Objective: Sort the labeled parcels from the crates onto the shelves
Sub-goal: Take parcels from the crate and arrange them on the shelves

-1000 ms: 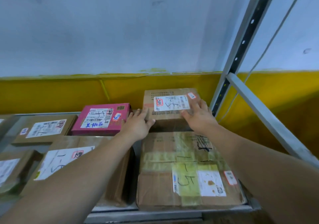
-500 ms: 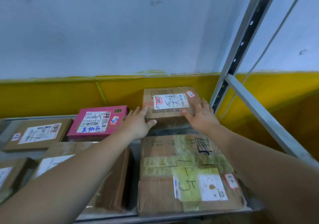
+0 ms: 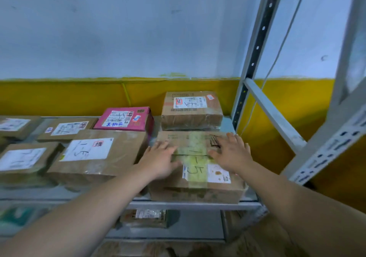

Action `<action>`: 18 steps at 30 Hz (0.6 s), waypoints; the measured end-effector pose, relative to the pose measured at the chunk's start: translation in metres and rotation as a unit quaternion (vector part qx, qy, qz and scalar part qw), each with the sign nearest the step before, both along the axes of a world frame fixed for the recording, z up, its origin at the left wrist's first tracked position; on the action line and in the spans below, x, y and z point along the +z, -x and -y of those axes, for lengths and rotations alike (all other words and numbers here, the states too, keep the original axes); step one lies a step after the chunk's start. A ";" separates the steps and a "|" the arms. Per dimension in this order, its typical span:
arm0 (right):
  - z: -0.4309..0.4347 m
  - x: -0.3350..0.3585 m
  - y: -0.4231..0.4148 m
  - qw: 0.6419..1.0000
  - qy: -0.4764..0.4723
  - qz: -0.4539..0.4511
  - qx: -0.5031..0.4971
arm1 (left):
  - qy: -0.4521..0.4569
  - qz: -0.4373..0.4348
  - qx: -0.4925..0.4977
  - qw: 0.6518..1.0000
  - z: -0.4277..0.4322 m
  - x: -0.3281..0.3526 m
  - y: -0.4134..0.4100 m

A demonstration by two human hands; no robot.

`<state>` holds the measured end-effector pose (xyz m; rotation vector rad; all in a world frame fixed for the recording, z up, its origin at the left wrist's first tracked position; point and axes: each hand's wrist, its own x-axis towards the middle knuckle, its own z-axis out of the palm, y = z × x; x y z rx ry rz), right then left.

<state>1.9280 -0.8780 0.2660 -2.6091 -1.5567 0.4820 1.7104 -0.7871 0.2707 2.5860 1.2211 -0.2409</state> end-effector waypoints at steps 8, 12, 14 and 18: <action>0.023 -0.015 0.003 0.998 0.036 -0.057 0.001 | 0.034 0.022 0.037 0.998 0.030 -0.020 0.015; 0.018 -0.017 -0.004 0.998 0.011 -0.052 0.020 | 0.030 0.032 0.047 0.998 0.026 -0.024 0.010; 0.015 -0.016 -0.008 0.998 0.004 -0.054 0.021 | 0.024 0.036 0.048 0.998 0.022 -0.025 0.006; 0.008 -0.017 -0.015 0.998 -0.004 -0.055 0.023 | 0.021 0.032 0.048 0.998 0.017 -0.025 -0.001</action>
